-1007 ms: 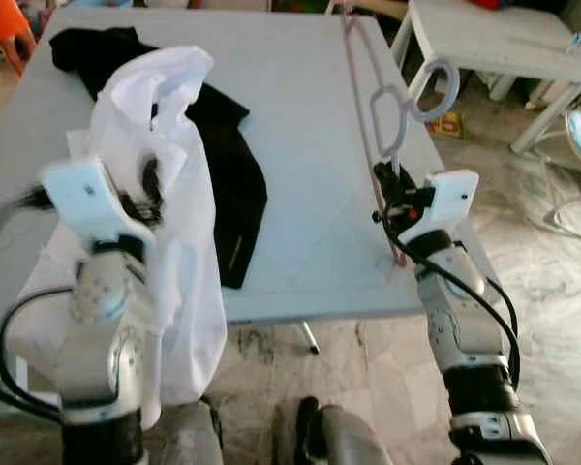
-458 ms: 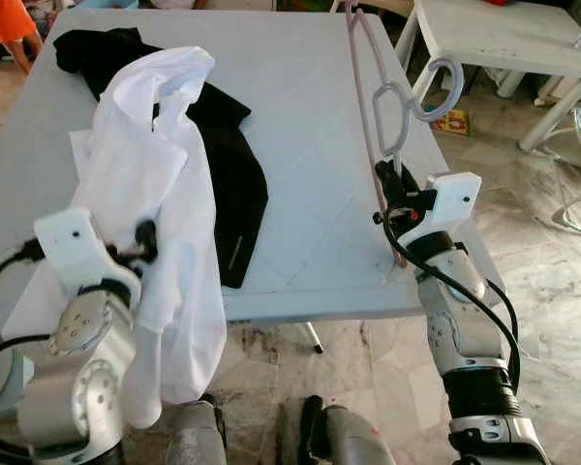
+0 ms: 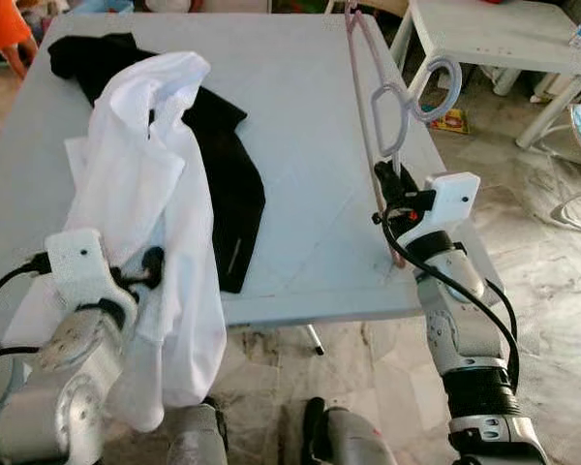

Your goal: Hang hanger

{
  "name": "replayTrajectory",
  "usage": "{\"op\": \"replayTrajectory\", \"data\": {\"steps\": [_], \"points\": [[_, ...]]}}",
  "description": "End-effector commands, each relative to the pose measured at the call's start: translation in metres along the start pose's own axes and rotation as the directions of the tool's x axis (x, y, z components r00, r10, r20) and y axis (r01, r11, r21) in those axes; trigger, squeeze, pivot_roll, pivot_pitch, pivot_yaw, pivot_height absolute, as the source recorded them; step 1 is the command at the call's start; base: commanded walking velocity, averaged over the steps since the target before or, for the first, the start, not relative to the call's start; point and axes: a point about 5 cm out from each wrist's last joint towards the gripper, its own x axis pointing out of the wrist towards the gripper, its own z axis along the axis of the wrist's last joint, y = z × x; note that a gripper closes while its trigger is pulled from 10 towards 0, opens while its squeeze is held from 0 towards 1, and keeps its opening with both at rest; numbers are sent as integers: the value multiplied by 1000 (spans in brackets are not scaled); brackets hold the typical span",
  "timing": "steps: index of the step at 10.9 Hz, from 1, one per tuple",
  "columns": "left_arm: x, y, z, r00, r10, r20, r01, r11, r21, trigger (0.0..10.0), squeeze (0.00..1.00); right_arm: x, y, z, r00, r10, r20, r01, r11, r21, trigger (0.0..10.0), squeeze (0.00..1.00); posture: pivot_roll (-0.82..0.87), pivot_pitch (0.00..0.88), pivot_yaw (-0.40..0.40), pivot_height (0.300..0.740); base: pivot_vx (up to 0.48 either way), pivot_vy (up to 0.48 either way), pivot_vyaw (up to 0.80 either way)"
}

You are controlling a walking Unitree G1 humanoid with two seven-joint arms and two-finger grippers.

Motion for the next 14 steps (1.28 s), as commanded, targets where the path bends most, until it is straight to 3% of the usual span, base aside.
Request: {"op": "replayTrajectory", "data": {"steps": [1,4,6,8,9,14], "points": [[10,6,-32,991,-11,-136,9,1000,-18,0,0,-14,3,-31,990,-4,-144,11,999,48,10000,0,123,212,-36,740,0,0,0],[32,28,-35,989,71,-130,-72,997,-5,0,0,-19,2,-31,988,-7,-152,13,999,39,10000,0,93,213,-48,740,0,0,0],[47,36,-24,996,73,-60,-72,997,22,0,0,-19,-4,-29,988,-16,-155,19,1000,23,10000,0,75,210,-57,740,0,0,0],[59,35,-10,999,47,10,-48,998,51,0,0,-17,-6,-27,988,-20,-152,23,1000,18,10000,0,66,207,-64,740,0,0,0],[75,31,3,998,21,63,-25,998,61,0,0,-15,-8,-25,988,-23,-151,25,1000,11,10000,0,57,206,-68,740,0,0,0],[103,6,37,976,-49,210,24,993,119,0,0,-18,-16,-21,987,-42,-157,41,999,-9,10000,0,21,208,-81,740,0,0,0]]}}
